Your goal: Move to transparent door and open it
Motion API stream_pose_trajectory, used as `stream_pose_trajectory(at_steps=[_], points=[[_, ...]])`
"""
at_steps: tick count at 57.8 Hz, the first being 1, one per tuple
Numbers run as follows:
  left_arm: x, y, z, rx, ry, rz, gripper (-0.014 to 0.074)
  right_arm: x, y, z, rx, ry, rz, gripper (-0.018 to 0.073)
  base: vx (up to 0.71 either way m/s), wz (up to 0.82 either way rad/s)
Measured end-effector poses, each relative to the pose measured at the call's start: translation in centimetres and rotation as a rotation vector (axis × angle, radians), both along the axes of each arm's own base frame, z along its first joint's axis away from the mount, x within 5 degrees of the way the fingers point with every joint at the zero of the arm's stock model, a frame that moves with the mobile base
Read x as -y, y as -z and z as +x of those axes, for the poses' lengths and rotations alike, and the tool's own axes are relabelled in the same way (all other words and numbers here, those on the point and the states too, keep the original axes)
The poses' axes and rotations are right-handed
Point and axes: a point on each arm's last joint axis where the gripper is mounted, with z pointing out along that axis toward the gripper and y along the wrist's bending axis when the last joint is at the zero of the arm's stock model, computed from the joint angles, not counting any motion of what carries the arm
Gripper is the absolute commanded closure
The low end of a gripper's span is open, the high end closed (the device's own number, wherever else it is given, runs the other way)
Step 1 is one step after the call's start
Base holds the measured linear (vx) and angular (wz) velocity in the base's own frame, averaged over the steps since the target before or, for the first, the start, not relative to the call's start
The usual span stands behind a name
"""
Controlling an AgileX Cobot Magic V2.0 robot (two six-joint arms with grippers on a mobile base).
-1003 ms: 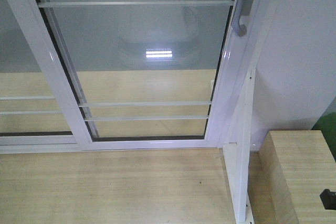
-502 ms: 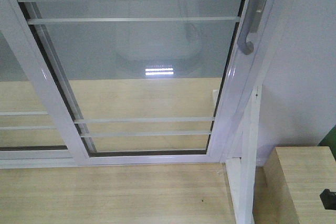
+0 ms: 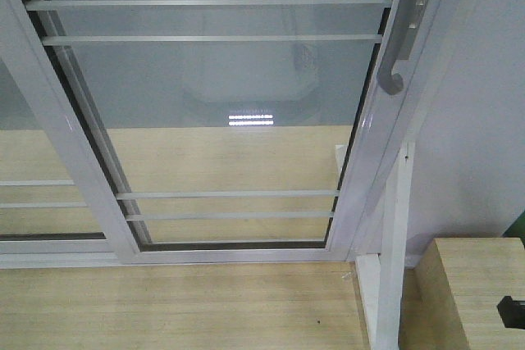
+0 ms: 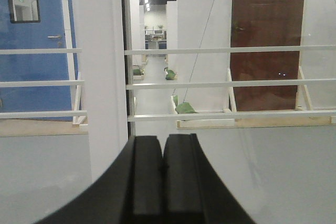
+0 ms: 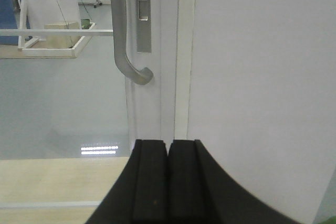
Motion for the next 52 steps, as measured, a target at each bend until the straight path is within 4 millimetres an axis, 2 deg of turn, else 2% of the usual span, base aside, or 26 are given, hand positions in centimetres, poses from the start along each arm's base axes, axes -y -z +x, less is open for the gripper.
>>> stream_pose_trajectory(at_steps=[52], points=[[0.00,0.01,0.01,-0.001,0.000,0.000,0.0603,0.01,0.08,-0.01,-0.009,0.001,0.000,0.0568,0.00,0.00]])
